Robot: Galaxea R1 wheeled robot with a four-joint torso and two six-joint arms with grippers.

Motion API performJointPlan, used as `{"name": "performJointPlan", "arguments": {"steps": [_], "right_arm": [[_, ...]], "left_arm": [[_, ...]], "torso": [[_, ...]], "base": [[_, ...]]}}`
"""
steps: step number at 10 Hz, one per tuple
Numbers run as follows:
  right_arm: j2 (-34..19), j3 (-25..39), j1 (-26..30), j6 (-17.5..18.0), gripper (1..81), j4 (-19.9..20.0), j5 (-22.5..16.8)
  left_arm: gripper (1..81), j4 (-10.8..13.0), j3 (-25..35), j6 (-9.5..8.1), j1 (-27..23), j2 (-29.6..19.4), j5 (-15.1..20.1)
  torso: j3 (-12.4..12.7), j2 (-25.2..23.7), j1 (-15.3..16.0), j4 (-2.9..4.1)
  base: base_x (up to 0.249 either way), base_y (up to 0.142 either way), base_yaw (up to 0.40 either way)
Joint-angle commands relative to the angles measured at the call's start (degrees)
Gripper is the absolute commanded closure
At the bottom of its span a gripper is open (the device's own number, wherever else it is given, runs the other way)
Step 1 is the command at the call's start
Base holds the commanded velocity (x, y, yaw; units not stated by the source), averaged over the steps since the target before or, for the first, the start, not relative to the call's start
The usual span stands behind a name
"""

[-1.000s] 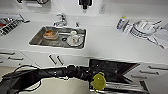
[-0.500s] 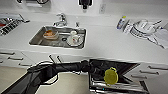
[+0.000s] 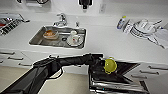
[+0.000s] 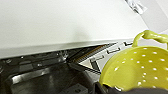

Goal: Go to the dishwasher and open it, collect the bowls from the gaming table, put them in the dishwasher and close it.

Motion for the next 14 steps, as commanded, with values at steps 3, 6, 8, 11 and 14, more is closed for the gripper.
{"name": "performJointPlan", "arguments": {"steps": [3, 6, 8, 11, 14], "right_arm": [[-0.1, 0.0, -0.3, 0.1, 81.1, -0.5, -2.9], [0.2, 0.0, 0.1, 0.0, 81.1, -0.7, -3.0], [0.4, 0.0, 0.1, -0.1, 81.1, -0.7, -3.1], [0.0, 0.0, 0.1, 0.0, 81.1, -0.3, -2.8], [-4.6, 0.2, -0.6, 0.6, 81.1, -0.2, 2.2]], "left_arm": [[81.1, 1.3, -2.9, -1.07, -11.4, 6.2, -0.1], [81.1, 1.6, -3.1, -1.07, -11.4, 7.8, -0.1], [1.0, 1.5, -3.1, -1.07, -11.4, 8.7, 0.1], [1.0, 1.6, 1.9, -0.81, -9.9, 5.9, 3.6], [1.0, 2.2, 20.6, -0.11, -0.9, -10.2, 8.4]], "torso": [[0.0, 0.0, 0.0, 0.0], [0.0, 0.0, 0.0, 0.0], [0.0, 0.0, 0.1, 0.0], [0.0, 0.0, 0.1, 0.0], [-0.1, 0.0, 0.1, 0.0]], "base": [[0.0, 0.0, 0.0], [0.0, 0.0, 0.0], [0.0, 0.0, 0.0], [0.0, 0.0, 0.0], [0.0, 0.0, 0.0]]}}
